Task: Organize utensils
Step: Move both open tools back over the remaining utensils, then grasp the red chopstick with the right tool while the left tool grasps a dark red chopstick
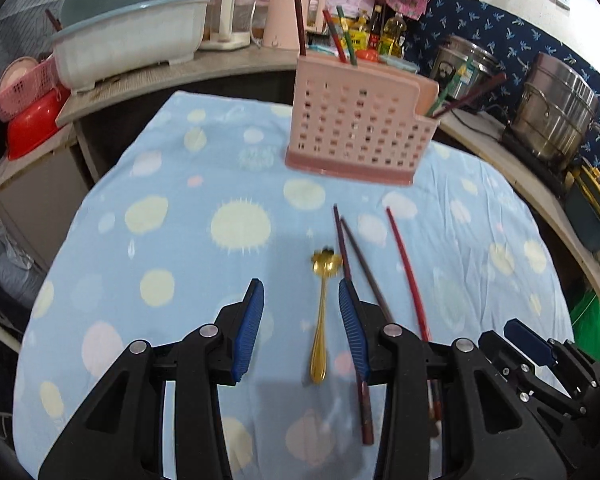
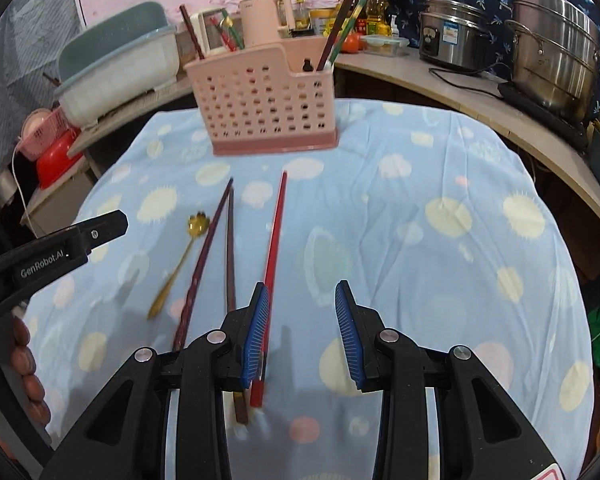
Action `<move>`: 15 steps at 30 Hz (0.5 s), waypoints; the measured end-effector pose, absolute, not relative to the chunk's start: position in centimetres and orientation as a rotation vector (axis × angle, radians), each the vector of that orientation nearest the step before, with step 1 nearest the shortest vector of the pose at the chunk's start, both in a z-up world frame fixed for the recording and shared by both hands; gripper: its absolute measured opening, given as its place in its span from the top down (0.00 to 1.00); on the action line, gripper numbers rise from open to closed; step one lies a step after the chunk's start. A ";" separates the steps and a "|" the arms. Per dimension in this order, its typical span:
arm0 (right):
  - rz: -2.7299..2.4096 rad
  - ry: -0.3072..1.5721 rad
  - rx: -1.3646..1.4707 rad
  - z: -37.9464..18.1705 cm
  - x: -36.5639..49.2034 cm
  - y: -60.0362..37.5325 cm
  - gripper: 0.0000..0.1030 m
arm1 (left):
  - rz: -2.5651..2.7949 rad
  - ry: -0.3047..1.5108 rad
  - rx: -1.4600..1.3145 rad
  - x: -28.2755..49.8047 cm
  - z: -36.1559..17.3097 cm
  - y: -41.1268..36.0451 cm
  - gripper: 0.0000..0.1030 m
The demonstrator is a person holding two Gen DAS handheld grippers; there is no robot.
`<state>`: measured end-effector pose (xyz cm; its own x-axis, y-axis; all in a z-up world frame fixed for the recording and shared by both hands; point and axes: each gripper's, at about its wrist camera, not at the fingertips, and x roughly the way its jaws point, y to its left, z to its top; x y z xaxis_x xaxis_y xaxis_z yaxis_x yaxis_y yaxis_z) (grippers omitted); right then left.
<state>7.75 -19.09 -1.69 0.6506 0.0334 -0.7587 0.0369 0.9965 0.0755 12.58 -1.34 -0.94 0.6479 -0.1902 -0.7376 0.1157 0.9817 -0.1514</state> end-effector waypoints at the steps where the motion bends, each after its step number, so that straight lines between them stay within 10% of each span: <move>1: -0.002 0.871 0.079 -2.2 7.5 -18.8 0.67 | -0.176 0.856 -0.091 12.3 -1.4 -1.4 0.64; 15: 0.002 0.940 0.056 -5.5 7.1 -17.0 0.71 | -0.194 0.907 -0.088 9.4 -4.5 -1.7 0.64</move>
<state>7.12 -17.05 -5.51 0.5900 0.0259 -0.8070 0.0230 0.9985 0.0489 9.41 -1.65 -4.45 0.5999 -0.2044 -0.7735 0.1303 0.9789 -0.1576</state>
